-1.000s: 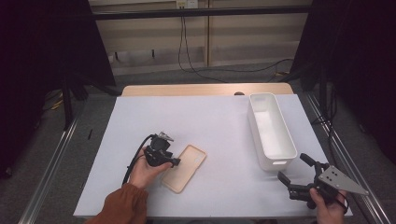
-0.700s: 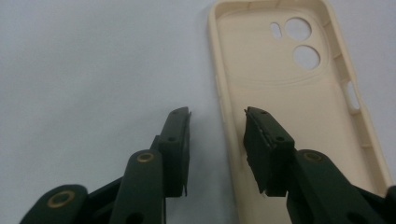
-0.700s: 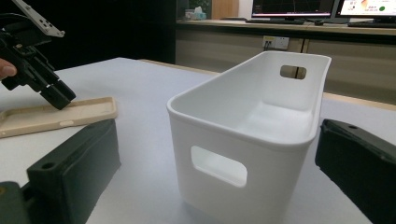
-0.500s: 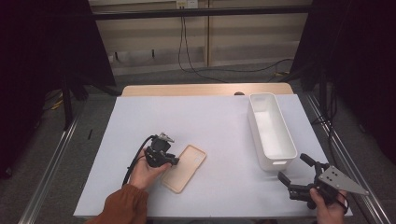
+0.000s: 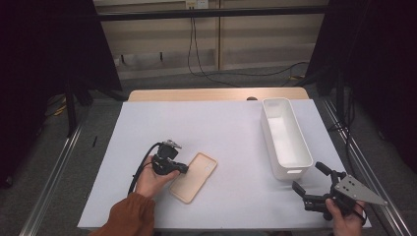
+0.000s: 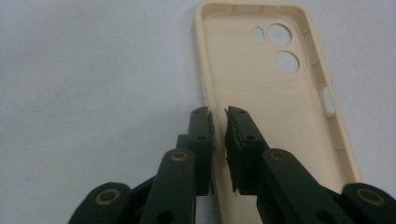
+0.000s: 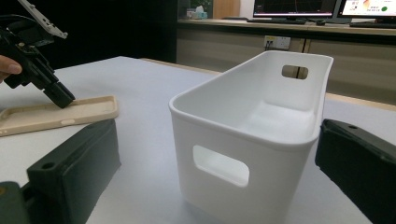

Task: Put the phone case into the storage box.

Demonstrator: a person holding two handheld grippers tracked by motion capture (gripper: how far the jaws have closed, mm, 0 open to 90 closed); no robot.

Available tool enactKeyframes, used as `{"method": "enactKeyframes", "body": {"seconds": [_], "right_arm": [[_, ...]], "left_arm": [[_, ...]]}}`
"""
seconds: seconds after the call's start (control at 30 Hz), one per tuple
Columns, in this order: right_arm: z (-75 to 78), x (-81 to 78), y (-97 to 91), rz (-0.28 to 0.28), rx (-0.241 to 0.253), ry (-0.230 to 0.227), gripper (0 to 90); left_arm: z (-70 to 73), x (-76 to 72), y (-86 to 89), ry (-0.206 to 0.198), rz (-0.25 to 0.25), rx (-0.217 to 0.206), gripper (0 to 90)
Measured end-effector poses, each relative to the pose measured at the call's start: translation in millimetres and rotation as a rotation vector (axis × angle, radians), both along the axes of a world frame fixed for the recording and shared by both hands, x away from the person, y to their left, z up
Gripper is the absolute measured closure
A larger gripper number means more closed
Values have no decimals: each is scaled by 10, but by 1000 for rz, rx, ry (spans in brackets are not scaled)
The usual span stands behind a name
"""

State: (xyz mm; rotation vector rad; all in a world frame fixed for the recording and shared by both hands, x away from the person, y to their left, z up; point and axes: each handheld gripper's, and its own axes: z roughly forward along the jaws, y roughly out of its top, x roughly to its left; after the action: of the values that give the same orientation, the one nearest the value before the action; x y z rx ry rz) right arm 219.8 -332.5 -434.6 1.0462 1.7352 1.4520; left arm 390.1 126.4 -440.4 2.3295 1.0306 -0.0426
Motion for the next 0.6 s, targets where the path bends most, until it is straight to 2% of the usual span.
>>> {"method": "enactKeyframes", "body": {"seconds": [0.2,0.4,0.6], "right_arm": [[-1,0,0,4,-2,1,0],[-2,2,1,4,-3,2,0],[-2,-1,-4,3,-1,3,0]], "left_arm": [[1,-1,-12,-7,22,-1,856],[16,-24,-32,-35,20,21,873],[16,-25,-24,-42,31,12,882]]}}
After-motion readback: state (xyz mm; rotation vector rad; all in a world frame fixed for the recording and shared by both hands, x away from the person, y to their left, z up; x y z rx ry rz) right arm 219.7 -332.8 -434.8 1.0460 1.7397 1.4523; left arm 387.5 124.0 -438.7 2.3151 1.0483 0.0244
